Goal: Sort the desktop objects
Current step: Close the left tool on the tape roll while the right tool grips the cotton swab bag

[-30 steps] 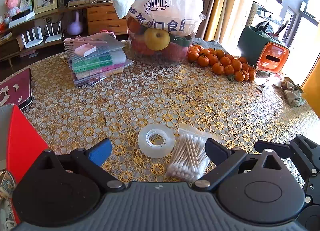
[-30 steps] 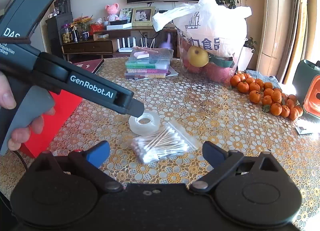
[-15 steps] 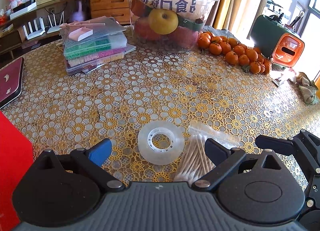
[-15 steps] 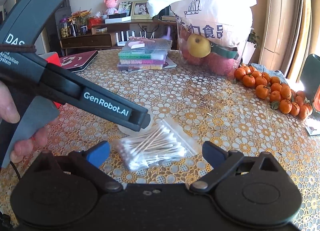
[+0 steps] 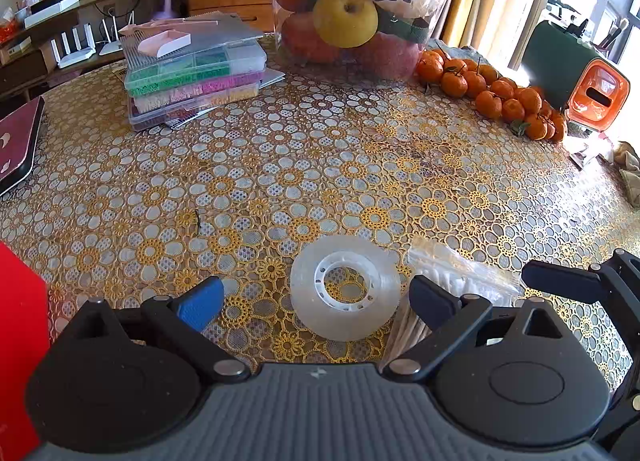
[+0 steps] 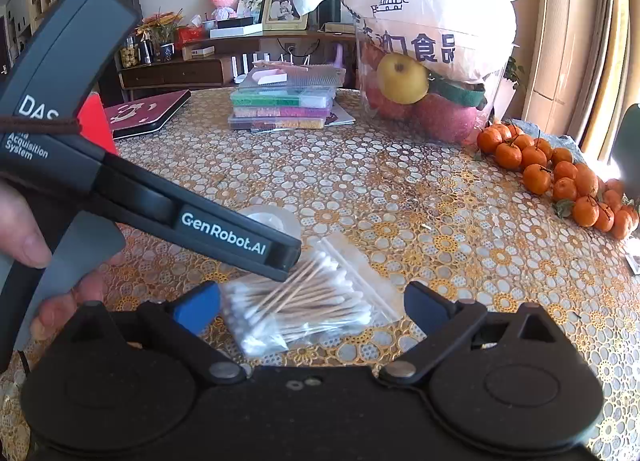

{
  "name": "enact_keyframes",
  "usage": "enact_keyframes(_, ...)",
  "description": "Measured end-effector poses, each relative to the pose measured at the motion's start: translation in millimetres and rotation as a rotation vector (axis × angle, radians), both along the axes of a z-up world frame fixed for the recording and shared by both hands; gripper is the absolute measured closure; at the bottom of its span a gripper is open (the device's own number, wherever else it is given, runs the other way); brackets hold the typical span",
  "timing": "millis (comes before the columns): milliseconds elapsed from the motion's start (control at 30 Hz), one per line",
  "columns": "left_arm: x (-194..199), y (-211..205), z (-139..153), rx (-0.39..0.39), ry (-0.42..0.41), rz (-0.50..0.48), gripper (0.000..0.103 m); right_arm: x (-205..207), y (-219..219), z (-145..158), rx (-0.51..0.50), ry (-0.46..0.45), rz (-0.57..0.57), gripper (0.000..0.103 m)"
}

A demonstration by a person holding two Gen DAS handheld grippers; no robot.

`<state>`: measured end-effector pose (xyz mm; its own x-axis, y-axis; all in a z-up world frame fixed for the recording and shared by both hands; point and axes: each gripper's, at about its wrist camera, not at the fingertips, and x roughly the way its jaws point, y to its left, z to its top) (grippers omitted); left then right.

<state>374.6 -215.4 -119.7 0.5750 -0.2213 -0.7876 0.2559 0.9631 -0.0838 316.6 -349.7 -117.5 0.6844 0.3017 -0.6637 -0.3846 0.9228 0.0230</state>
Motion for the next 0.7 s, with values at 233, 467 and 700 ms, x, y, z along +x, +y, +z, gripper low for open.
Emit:
enact_keyframes(233, -2, -3, -5, 0.033, -0.046, -0.020, 0.003, 8, 3, -6, 0.008, 0.009, 0.030, 0.004)
enact_keyframes(467, -5, -5, -8, 0.068, -0.078, -0.040, 0.003, 10, 8, -11, 0.014, 0.019, 0.048, 0.007)
enact_keyframes(700, -8, -2, -10, 0.060, -0.104, -0.045, 0.003, 8, 8, -14, 0.009, 0.011, 0.051, 0.009)
